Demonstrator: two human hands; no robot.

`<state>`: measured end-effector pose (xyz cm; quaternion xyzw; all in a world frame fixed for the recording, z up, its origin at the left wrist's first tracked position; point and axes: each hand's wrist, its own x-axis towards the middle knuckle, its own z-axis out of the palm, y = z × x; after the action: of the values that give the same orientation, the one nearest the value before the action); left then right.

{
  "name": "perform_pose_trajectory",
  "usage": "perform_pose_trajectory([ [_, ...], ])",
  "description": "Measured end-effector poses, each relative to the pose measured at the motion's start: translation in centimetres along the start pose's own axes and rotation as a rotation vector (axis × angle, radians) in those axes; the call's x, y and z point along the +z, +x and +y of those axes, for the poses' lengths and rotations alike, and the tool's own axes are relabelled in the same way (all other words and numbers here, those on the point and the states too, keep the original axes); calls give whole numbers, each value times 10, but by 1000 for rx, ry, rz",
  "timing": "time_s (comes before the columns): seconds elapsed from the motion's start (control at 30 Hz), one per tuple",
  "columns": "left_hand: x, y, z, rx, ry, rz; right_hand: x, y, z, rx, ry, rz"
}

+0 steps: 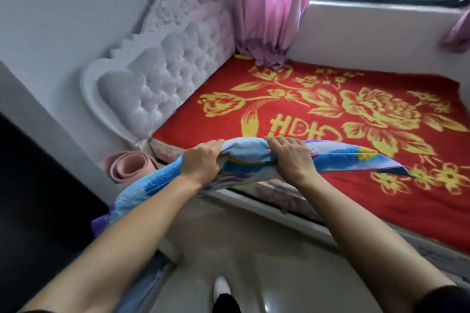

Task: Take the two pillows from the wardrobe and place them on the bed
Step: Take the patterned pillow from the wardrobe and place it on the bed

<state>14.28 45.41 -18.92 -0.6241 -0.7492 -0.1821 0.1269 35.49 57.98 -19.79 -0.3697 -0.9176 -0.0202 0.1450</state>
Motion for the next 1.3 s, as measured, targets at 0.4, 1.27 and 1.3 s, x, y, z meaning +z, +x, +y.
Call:
perform_pose_trajectory([
  [0.4, 36, 198, -102, 113, -64, 118, -1, 208, 31, 34, -125, 78],
  [1.27, 220, 514, -287, -148, -23, -24, 180, 623, 117, -71, 7, -24],
  [1.3, 230, 522, -299, -158, -44, -55, 186, 637, 114, -65, -15, -69],
])
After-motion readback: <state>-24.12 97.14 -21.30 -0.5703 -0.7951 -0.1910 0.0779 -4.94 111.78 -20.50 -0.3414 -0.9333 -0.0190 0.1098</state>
